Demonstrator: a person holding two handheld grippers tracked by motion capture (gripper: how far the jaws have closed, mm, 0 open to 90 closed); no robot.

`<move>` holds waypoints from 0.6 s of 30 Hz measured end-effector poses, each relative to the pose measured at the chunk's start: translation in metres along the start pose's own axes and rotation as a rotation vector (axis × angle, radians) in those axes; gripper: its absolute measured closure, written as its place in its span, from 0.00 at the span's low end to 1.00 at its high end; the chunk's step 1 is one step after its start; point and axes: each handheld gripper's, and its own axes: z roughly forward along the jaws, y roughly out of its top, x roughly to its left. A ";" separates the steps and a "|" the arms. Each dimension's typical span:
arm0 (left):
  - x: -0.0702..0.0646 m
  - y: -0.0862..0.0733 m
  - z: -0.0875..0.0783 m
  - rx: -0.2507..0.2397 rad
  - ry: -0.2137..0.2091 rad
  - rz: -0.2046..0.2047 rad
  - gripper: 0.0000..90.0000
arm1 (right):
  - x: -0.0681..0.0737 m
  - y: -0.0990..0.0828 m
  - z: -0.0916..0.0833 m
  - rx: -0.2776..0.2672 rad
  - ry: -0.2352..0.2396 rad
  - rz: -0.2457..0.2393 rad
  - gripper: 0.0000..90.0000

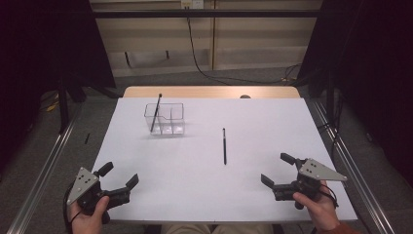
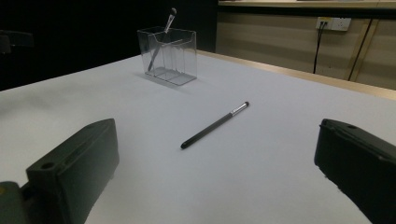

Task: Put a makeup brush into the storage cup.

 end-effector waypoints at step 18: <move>0.004 -0.002 -0.001 0.008 0.000 0.005 0.03 | -0.001 0.027 0.055 0.032 0.049 0.007 0.00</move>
